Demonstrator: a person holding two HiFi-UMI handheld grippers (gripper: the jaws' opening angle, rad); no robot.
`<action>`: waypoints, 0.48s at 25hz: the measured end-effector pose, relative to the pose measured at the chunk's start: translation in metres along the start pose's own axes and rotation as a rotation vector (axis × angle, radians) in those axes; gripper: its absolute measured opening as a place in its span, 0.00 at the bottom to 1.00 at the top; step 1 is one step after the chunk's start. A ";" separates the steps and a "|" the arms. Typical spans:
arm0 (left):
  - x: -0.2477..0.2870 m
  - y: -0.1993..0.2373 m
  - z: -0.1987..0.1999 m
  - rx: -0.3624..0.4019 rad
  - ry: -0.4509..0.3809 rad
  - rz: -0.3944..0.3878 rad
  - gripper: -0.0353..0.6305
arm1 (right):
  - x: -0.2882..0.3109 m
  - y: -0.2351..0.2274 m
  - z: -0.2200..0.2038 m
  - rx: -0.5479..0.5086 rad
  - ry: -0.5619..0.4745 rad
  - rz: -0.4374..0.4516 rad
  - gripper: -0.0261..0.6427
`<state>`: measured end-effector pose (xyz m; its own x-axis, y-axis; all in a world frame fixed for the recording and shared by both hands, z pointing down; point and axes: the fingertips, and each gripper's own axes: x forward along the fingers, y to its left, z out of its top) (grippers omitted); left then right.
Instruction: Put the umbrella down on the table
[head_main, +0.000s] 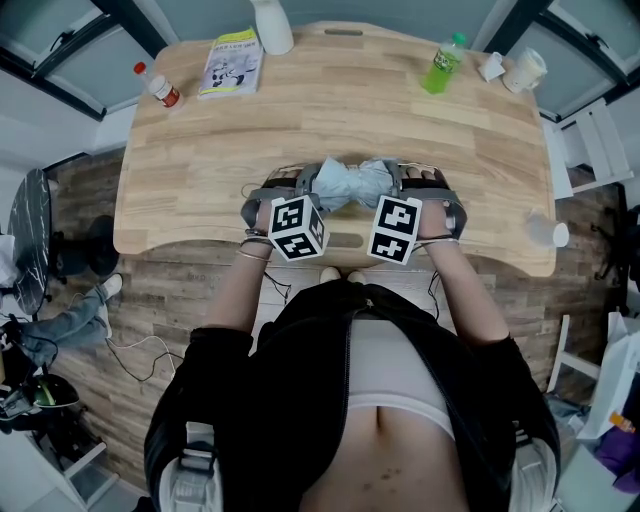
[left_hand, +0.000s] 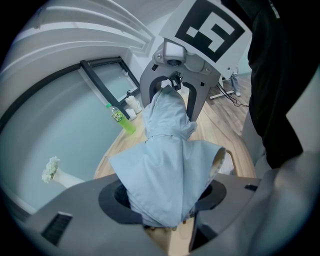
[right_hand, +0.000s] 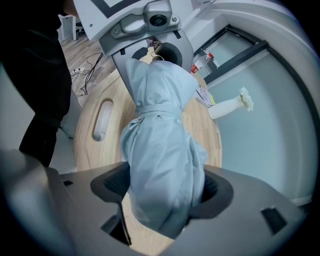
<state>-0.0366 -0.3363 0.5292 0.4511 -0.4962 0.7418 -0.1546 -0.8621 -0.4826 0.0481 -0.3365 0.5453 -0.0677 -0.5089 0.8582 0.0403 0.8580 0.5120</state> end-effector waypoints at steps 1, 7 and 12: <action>0.000 -0.001 -0.001 0.001 0.001 -0.001 0.43 | 0.001 0.001 0.000 0.001 -0.001 0.003 0.59; 0.004 -0.005 -0.005 -0.001 0.008 -0.005 0.43 | 0.006 0.006 0.001 0.003 -0.002 0.013 0.58; 0.008 -0.008 -0.006 -0.004 0.014 -0.010 0.43 | 0.011 0.009 0.000 0.007 -0.005 0.018 0.58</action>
<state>-0.0373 -0.3342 0.5417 0.4408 -0.4885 0.7531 -0.1535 -0.8676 -0.4729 0.0476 -0.3344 0.5589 -0.0719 -0.4926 0.8673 0.0343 0.8678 0.4958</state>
